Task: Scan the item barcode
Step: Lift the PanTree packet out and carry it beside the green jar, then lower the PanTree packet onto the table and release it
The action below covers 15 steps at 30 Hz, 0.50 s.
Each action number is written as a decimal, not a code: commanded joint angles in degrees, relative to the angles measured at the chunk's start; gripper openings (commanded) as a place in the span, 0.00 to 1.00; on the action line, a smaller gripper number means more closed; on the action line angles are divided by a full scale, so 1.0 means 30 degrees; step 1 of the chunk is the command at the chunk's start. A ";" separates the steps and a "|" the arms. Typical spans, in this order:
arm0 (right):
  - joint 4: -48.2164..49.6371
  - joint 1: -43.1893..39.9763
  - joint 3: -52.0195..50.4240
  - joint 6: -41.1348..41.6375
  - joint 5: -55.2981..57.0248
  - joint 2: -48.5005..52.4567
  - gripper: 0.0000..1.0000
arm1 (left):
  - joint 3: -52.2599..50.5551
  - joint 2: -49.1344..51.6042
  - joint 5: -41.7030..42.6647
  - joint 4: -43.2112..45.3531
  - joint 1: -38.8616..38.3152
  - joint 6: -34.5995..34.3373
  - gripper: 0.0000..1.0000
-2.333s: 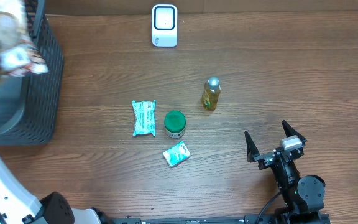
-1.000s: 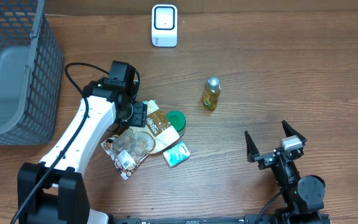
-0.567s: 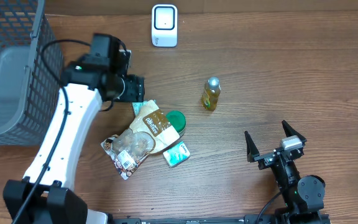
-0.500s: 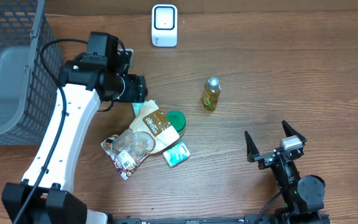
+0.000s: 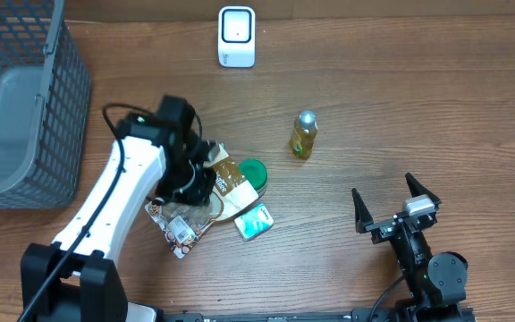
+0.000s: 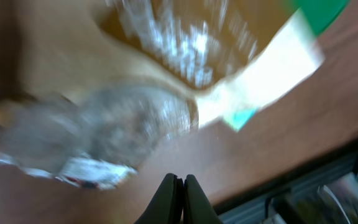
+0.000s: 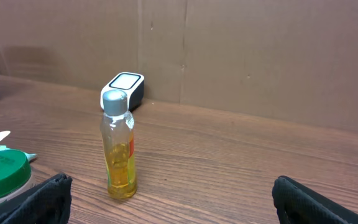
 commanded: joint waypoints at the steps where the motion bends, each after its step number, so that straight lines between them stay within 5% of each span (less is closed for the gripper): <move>1: 0.0066 -0.0051 -0.0204 0.0051 0.0117 -0.0175 1.00 | -0.1508 -0.0182 0.1909 0.0000 -0.0299 0.1078 0.04; 15: 0.0066 -0.0051 -0.0204 0.0051 0.0117 -0.0175 1.00 | -0.4801 -0.0182 0.3096 0.4707 -0.1020 0.0787 0.04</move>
